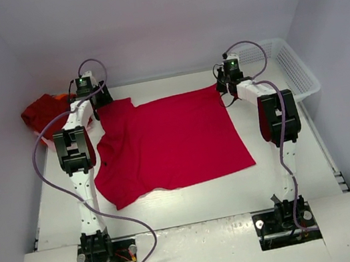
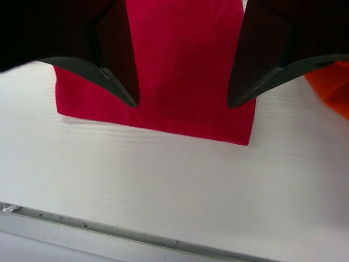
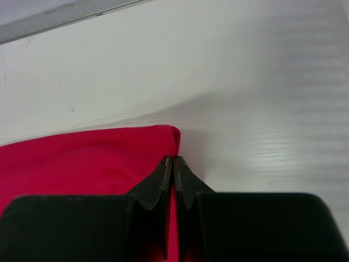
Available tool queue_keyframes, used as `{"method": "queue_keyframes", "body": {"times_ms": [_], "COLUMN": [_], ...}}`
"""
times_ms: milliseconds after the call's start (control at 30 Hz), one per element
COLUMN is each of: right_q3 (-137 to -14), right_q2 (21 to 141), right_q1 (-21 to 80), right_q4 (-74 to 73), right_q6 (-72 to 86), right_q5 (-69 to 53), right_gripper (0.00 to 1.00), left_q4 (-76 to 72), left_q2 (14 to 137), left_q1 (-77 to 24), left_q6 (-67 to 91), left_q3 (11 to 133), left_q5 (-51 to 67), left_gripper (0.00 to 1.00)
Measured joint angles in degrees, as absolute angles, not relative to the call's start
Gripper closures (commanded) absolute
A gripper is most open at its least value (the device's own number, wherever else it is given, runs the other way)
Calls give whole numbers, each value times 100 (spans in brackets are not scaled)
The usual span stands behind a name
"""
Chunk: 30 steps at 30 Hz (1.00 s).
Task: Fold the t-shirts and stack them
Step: Flatten the tshirt out
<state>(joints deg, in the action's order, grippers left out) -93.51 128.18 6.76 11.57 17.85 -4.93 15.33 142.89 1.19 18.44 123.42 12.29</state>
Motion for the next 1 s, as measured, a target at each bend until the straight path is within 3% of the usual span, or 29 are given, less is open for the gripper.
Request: {"method": "queue_keyframes", "body": {"times_ms": [600, 667, 700, 800, 1000], "right_q3": [-9157, -9120, -9111, -9111, -9111], "right_q2": [12825, 12825, 12825, 12825, 12825], "right_q1": [679, 679, 679, 676, 679], "right_q4": [1306, 1304, 1304, 1308, 1308], "right_q6": [1870, 1885, 1887, 1905, 1922], "right_q5": [-567, -567, -572, -580, -585], "right_gripper": [100, 100, 100, 100, 100], "left_q4": [2106, 2161, 2193, 2300, 2405], "left_q2": [14363, 14365, 14370, 14392, 14394], "left_q1": [-25, -84, -110, -183, -259], "left_q6": [1850, 1859, 1870, 1865, 1846], "left_q3": [12523, 12545, 12558, 12584, 12589], "left_q5": [1175, 1188, 1194, 1208, 1190], "left_gripper": [41, 48, 60, 77, 100]}}
